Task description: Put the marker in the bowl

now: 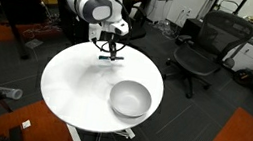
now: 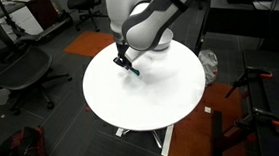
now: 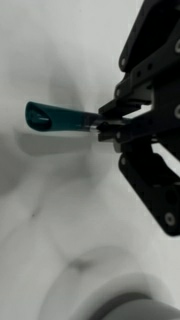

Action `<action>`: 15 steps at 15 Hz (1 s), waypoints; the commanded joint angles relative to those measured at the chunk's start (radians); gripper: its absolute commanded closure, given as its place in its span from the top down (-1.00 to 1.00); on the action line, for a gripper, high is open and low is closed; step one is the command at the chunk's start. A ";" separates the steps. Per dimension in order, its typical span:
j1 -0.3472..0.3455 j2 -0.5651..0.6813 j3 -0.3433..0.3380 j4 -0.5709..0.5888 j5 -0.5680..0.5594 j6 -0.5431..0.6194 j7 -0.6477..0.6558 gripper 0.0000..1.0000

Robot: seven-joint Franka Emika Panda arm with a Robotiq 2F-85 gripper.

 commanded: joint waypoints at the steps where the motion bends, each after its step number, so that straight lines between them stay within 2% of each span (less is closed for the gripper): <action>1: -0.012 -0.152 0.007 -0.147 0.006 -0.068 -0.098 -0.91; 6: -0.029 -0.283 -0.007 -0.299 -0.018 -0.109 -0.165 -0.91; 15: -0.099 -0.441 -0.036 -0.539 -0.038 -0.028 -0.220 -0.91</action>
